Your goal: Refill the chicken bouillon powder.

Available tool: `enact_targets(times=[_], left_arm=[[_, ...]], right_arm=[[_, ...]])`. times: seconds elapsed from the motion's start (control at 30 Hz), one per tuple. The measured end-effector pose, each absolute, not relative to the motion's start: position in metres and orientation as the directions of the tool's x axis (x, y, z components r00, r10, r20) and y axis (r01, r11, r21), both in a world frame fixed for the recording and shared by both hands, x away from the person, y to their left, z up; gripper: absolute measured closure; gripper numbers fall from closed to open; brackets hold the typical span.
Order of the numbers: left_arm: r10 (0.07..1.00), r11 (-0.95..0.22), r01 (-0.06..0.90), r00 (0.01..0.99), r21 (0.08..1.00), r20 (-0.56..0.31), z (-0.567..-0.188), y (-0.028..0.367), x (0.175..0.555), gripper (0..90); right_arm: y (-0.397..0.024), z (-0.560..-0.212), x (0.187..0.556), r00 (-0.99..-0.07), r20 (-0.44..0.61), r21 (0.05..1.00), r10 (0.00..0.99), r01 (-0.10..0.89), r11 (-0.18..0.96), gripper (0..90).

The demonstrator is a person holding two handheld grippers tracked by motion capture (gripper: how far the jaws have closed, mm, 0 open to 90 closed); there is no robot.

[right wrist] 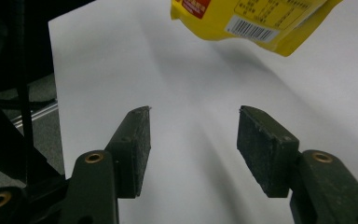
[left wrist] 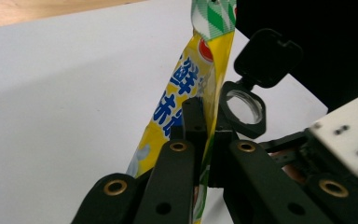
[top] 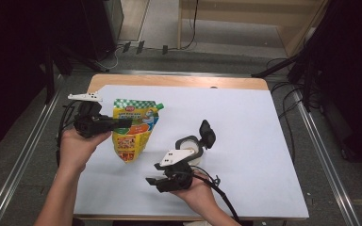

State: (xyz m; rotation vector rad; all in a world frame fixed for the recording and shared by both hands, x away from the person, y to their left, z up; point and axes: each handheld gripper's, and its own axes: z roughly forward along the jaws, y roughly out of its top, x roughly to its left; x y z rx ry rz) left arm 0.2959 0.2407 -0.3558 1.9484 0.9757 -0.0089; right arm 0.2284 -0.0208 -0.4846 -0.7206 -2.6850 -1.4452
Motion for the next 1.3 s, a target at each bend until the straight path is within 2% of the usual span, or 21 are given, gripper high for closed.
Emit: enact_targets(times=[0.37,0.73,1.0,1.3], left_arm=[[0.593,-0.245,0.640,0.693,0.728,-0.409,-0.340,0.234,0.279,90.0],[0.563,-0.245,0.630,0.711,0.737,-0.421,-0.329,0.233,0.267,90.0],[0.524,-0.224,0.633,0.719,0.741,-0.456,-0.322,0.234,0.258,90.0],[0.480,-0.207,0.644,0.723,0.736,-0.497,-0.320,0.233,0.257,90.0]], right_arm=[[0.003,-0.498,0.237,-0.869,0.231,0.765,0.438,0.440,0.470,48.5],[0.013,-0.511,0.250,-0.825,0.254,0.777,0.504,0.485,0.401,54.0],[0.010,-0.511,0.250,-0.801,0.265,0.833,0.536,0.471,0.292,57.7],[0.008,-0.510,0.247,-0.801,0.256,0.872,0.541,0.433,0.228,58.2]])
